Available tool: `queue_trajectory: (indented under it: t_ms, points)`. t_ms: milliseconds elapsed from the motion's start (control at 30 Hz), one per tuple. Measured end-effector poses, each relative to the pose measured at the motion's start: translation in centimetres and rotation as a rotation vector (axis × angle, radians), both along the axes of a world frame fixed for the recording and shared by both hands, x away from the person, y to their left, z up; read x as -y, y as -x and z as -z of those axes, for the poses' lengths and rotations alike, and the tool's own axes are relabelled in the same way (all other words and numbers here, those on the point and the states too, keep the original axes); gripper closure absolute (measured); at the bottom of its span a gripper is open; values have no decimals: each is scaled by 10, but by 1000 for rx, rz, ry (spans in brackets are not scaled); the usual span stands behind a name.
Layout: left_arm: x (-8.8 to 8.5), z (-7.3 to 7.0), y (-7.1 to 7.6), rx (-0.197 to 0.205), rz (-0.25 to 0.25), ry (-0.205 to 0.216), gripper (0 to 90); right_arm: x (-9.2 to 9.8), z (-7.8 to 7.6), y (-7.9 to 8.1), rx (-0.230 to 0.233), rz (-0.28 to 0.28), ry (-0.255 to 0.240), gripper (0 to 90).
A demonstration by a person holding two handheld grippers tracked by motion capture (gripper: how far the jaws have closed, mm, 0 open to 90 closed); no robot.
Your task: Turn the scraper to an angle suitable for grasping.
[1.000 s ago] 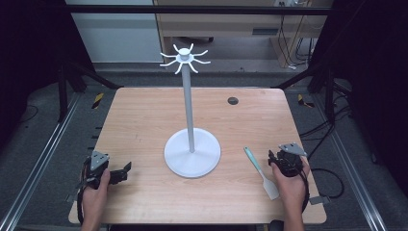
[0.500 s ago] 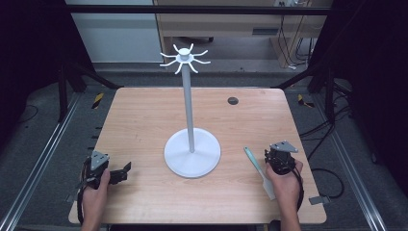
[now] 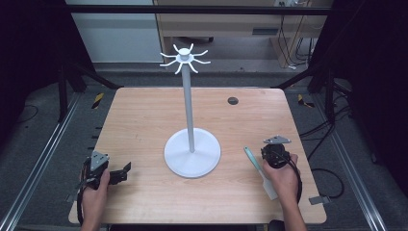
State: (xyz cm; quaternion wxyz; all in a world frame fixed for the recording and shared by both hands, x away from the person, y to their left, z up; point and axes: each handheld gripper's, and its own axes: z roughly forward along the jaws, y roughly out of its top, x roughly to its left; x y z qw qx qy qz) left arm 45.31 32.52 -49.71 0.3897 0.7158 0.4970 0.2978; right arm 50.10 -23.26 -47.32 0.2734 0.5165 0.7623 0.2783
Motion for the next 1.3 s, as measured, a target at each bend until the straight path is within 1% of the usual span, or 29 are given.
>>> queue_trajectory:
  t_ms: [167,267,300,433,467,533,600,633,900,933,1033,1300]
  points:
    - [1,1,0,-3,2,-3,22,-3,-1,-7,-29,-19,2,900]
    - [1,0,0,-2,4,-1,22,-5,-1,-11,-44,-21,-19,900]
    - [1,0,0,1,5,1,22,-5,-1,-11,-44,-21,-19,900]
    - [0,0,1,5,4,7,22,-6,2,-16,-56,-21,-21,900]
    - [0,0,1,6,4,9,22,-6,2,-17,-59,-26,-13,900]
    - [0,-1,1,8,6,4,22,-8,3,-18,-63,-31,-11,900]
    - [1,-1,1,7,5,1,22,-10,5,-20,-73,-33,-13,900]
    - [1,-1,1,7,5,0,22,-13,8,-21,-85,-37,-11,900]
    - [0,0,1,5,9,10,22,-23,13,-23,-100,-59,-5,900]
    - [0,0,1,4,10,9,22,-26,14,-24,-100,-61,-10,900]
    - [1,-1,1,4,12,6,22,-26,14,-24,-95,-60,-10,900]
    - [1,0,0,-1,14,6,22,-25,15,-25,-107,-56,-4,900]
